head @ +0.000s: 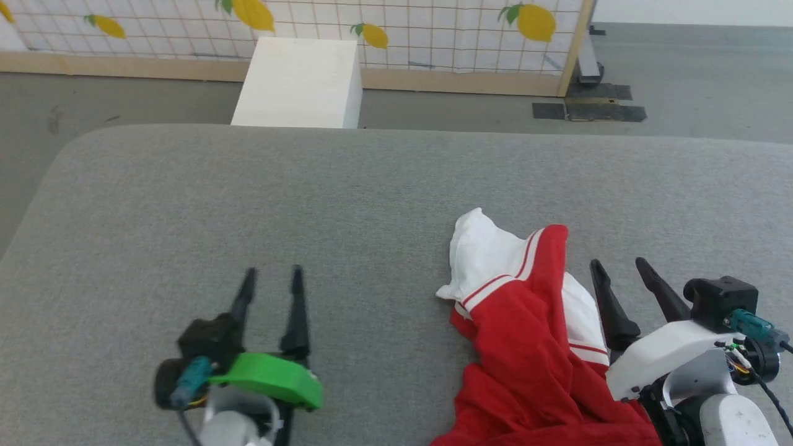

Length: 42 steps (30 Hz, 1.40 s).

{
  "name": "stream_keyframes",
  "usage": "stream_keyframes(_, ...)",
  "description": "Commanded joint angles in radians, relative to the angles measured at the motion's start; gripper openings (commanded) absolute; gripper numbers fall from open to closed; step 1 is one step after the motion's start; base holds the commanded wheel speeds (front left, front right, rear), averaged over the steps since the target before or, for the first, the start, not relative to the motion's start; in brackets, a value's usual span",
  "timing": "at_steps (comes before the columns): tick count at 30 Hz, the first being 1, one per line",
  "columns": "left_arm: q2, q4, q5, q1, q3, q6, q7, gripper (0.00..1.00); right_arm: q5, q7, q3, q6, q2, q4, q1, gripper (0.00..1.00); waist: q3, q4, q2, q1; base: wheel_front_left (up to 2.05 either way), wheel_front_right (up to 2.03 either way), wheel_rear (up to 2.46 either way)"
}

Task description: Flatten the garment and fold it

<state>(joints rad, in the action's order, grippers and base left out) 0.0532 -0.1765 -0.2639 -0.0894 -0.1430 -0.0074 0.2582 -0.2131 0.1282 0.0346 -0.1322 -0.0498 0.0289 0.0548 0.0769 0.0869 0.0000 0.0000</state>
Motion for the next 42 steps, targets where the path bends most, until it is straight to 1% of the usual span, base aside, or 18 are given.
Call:
stream_keyframes(1, -0.003, -0.019, -0.021, -0.035, -0.028, 0.003, 0.004, 1.00, 0.002, -0.023, -0.005, 0.002, 0.000, 0.006, 0.016, 1.00, 0.007, 0.010, 0.0000, 0.0000, 0.00, 0.00, 0.00)
stream_keyframes(6, -0.003, -0.116, -0.087, -0.138, -0.149, 0.012, -0.004, 1.00, 0.011, -0.091, -0.019, 0.002, 0.000, 0.007, 0.015, 1.00, 0.020, -0.010, 0.0000, 0.0000, 0.00, 0.00, 0.00)
stream_keyframes(10, -0.003, -0.188, -0.161, -0.269, -0.246, 0.036, -0.055, 1.00, 0.013, -0.132, -0.035, 0.002, 0.000, 0.004, 0.018, 1.00, 0.047, -0.055, 0.0000, 0.0000, 0.00, 0.00, 0.00)
stream_keyframes(12, -0.003, -0.229, -0.206, -0.343, -0.288, 0.054, -0.084, 1.00, 0.011, -0.151, -0.038, 0.002, 0.000, 0.003, 0.023, 1.00, 0.064, -0.083, 0.0000, 0.0000, 0.00, 0.00, 0.00)
stream_keyframes(16, -0.003, -0.336, -0.302, -0.475, -0.382, 0.080, -0.190, 1.00, 0.000, -0.173, -0.054, 0.002, 0.000, 0.011, 0.036, 1.00, 0.096, -0.142, 0.0000, 0.0000, 0.00, 0.00, 0.00)
stream_keyframes(19, -0.003, -0.430, -0.349, -0.557, -0.453, 0.103, -0.294, 1.00, -0.007, -0.183, -0.063, 0.002, 0.000, 0.024, 0.047, 1.00, 0.115, -0.180, 0.0000, 0.0000, 0.00, 0.00, 0.00)
stream_keyframes(23, -0.003, -0.540, -0.381, -0.634, -0.525, 0.131, -0.418, 1.00, -0.018, -0.192, -0.073, 0.002, 0.000, 0.039, 0.057, 1.00, 0.133, -0.217, 0.0000, 0.0000, 0.00, 0.00, 0.00)
stream_keyframes(27, -0.003, -0.619, -0.397, -0.688, -0.584, 0.136, -0.506, 1.00, -0.029, -0.201, -0.078, 0.002, 0.000, 0.053, 0.063, 1.00, 0.143, -0.238, 0.0000, 0.0000, 0.00, 0.00, 0.00)
stream_keyframes(30, -0.003, -0.696, -0.371, -0.721, -0.629, 0.155, -0.565, 1.00, -0.033, -0.206, -0.083, 0.002, 0.000, 0.062, 0.068, 1.00, 0.147, -0.247, 0.0000, 0.0000, 0.00, 0.00, 0.00)
stream_keyframes(32, -0.002, -0.750, -0.350, -0.736, -0.661, 0.153, -0.613, 1.00, -0.036, -0.208, -0.085, 0.002, 0.000, 0.066, 0.069, 1.00, 0.146, -0.249, 0.0000, 0.0000, 0.00, 0.00, 0.00)
stream_keyframes(33, -0.002, -0.772, -0.347, -0.740, -0.671, 0.146, -0.633, 0.98, -0.038, -0.209, -0.086, 0.002, 0.000, 0.068, 0.069, 1.00, 0.144, -0.249, 0.0000, 0.0000, 0.00, 0.00, 0.00)
stream_keyframes(34, -0.002, -0.785, -0.344, -0.742, -0.679, 0.142, -0.646, 0.51, -0.039, -0.209, -0.084, 0.002, 0.000, 0.069, 0.069, 1.00, 0.142, -0.248, 0.0000, 0.0000, 0.00, 0.00, 0.00)
stream_keyframes(35, -0.002, -0.794, -0.341, -0.741, -0.688, 0.130, -0.652, 0.00, -0.039, -0.209, -0.081, 0.002, 0.000, 0.071, 0.067, 1.00, 0.139, -0.243, 0.0000, 0.0000, 0.00, 0.00, 0.00)
stream_keyframes(36, -0.002, -0.795, -0.345, -0.738, -0.688, 0.121, -0.645, 0.00, -0.038, -0.208, -0.076, 0.002, 0.000, 0.072, 0.064, 1.00, 0.136, -0.238, 0.0000, 0.0000, 0.00, 0.00, 0.00)
stream_keyframes(38, 0.004, -0.780, -0.353, -0.731, -0.666, 0.127, -0.563, 0.00, -0.037, -0.205, -0.067, 0.002, 0.000, 0.073, 0.060, 1.00, 0.127, -0.226, 0.0000, 0.0000, 0.00, 0.00, 0.00)
stream_keyframes(42, 0.030, -0.726, -0.392, -0.678, -0.574, 0.171, -0.311, 0.00, -0.036, -0.201, -0.050, 0.002, 0.000, 0.068, 0.051, 1.00, 0.102, -0.185, 0.0000, 0.0000, 0.00, 0.00, 0.00)
